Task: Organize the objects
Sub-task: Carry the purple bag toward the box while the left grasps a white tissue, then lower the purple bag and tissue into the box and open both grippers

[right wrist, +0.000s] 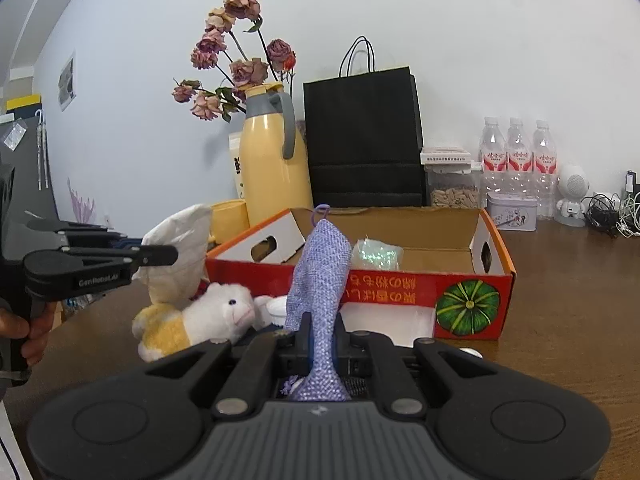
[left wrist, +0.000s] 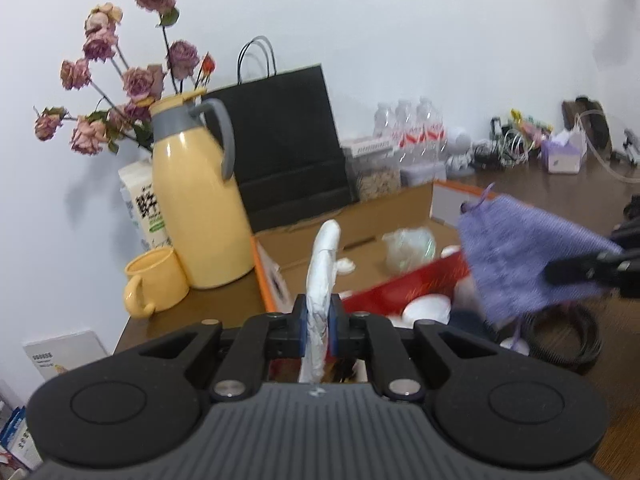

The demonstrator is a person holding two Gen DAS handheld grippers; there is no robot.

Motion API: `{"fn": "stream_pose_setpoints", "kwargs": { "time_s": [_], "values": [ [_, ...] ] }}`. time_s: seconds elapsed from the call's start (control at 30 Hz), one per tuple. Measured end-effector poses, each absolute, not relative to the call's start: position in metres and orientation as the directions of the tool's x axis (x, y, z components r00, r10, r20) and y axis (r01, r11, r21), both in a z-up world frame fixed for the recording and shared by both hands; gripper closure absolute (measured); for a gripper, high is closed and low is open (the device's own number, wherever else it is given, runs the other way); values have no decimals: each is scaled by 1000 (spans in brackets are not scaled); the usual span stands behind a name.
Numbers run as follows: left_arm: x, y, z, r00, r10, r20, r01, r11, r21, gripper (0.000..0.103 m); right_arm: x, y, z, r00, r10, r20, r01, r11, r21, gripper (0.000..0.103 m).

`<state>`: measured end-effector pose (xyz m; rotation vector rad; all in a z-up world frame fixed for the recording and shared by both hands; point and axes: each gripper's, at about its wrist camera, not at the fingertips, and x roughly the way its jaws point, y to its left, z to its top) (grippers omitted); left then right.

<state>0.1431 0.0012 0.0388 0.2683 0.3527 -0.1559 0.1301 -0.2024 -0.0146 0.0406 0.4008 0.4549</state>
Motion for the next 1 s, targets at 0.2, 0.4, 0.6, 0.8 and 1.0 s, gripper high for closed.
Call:
{"fn": "stream_pose_setpoints", "kwargs": {
  "time_s": [0.2,0.4,0.6,0.8,1.0],
  "values": [
    [155,-18,61,933,-165,-318,229,957,175,93,139,-199,1,834,444,-326,-427,895,129,97],
    [180,-26,73,925,-225,-307,250,967,44,93,162,-198,16,849,445,-286,-420,895,149,97],
    [226,-20,71,907,-263,-328,221,962,-162,93,199,-201,23,864,423,-272,-387,905,178,97],
    [271,-11,51,894,-254,-369,146,944,-296,93,248,-206,17,866,398,-302,-349,915,203,97],
    [300,-8,31,877,-234,-419,93,939,-331,93,288,-209,-3,865,360,-349,-297,929,221,97]
  ]
}}
